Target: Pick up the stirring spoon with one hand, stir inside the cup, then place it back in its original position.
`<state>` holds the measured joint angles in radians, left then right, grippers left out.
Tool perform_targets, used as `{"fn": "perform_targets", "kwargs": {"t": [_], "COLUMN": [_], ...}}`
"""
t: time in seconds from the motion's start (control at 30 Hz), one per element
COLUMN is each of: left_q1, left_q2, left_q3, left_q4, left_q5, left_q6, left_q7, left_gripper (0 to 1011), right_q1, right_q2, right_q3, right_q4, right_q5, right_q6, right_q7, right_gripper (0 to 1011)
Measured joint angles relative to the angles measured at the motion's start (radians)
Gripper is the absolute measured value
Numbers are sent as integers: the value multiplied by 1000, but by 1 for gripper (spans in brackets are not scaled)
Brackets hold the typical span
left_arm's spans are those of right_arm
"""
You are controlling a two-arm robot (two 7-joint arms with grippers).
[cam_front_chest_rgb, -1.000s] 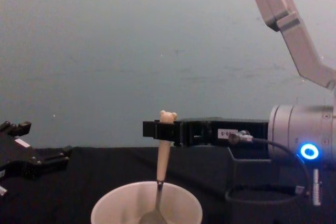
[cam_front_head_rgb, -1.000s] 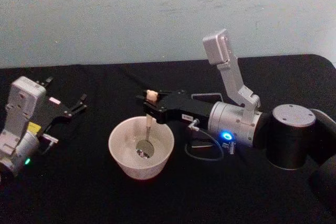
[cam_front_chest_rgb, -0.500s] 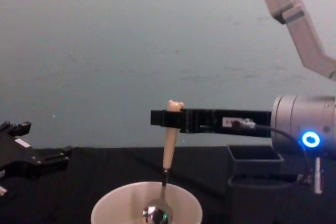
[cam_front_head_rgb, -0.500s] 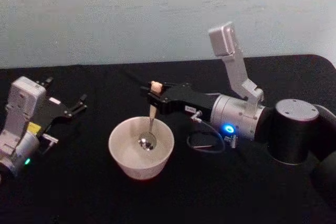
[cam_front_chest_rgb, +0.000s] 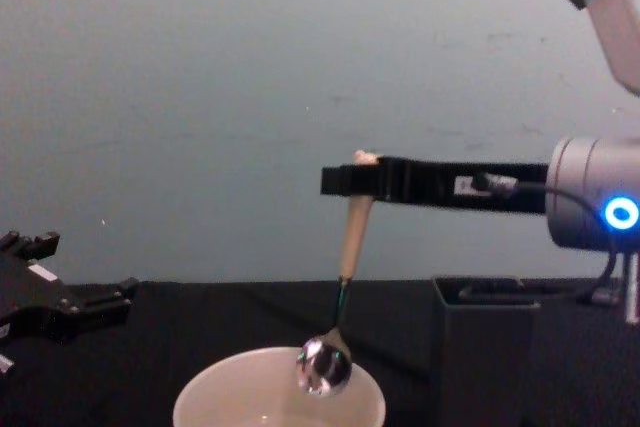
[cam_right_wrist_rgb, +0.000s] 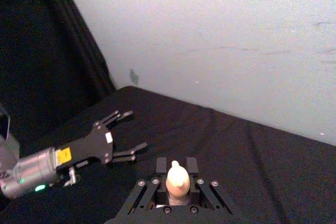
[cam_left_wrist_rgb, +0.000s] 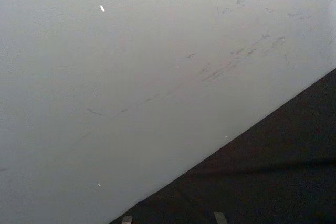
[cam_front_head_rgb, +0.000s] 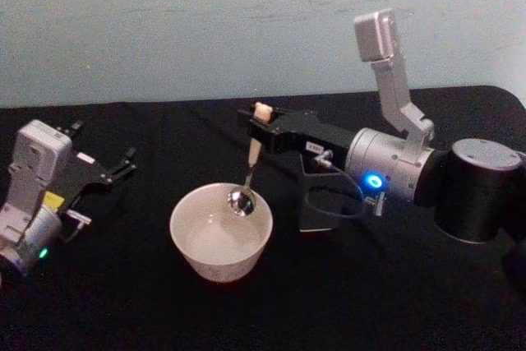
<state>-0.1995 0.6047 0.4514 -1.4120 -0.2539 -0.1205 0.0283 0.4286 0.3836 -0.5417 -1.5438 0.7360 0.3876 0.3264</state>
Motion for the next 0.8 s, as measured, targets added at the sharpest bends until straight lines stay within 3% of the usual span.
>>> {"fn": "perform_targets", "kwargs": {"t": [0.4,0.8], "left_q1": [0,0], "left_q2": [0,0], "left_q3": [0,0], "left_q4": [0,0], "left_q5": [0,0], "left_q6": [0,0], "left_q7": [0,0], "left_gripper": [1001,1001], "right_q1": [9,7], "right_q2": [8,40], "right_q3": [70,126], "right_q4": [-26,-66], "right_q5": [92,171], "right_q6": [29,29], "right_q7": [-83,-114], "right_gripper": [223,223]}}
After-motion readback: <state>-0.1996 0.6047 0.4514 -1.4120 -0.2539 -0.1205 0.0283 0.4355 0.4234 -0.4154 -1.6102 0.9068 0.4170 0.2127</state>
